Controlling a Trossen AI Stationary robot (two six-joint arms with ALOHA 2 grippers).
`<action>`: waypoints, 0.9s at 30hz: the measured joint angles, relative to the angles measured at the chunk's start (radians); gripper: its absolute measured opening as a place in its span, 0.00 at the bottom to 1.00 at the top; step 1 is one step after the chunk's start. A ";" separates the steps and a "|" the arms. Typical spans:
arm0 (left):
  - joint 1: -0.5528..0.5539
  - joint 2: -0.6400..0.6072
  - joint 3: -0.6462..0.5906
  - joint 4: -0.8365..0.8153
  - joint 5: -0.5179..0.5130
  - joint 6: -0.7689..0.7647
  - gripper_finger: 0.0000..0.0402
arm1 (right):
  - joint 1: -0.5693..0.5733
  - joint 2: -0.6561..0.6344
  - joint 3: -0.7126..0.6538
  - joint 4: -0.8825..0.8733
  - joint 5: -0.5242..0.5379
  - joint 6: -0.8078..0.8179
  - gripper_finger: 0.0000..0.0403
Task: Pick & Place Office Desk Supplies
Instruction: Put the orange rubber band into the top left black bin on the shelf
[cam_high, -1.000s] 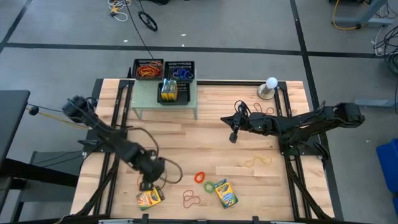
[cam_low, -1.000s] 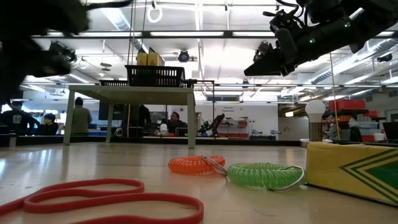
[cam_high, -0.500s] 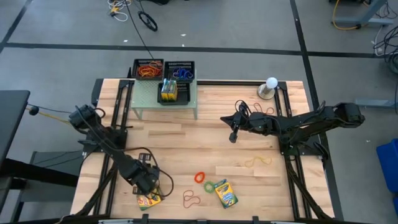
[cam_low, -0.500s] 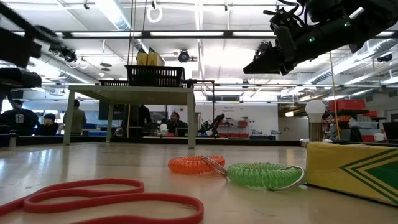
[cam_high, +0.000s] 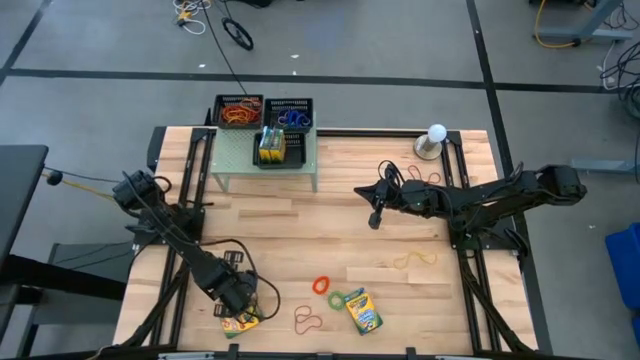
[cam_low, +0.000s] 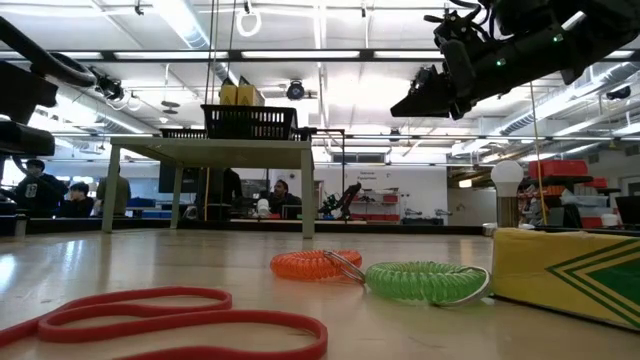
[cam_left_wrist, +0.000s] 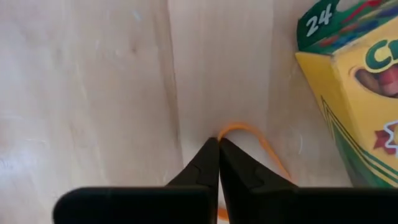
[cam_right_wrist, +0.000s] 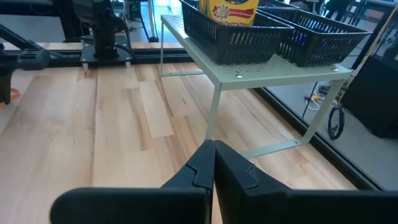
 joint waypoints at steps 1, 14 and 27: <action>0.000 -0.005 0.000 -0.002 -0.002 -0.002 0.02 | 0.000 0.000 0.000 0.000 0.000 0.000 0.03; 0.107 -0.281 0.011 -0.007 -0.312 -0.017 0.01 | 0.000 0.000 0.000 0.007 0.000 0.000 0.03; 0.261 -0.626 0.011 0.013 -0.645 0.009 0.01 | 0.001 0.000 0.000 0.007 0.000 0.000 0.03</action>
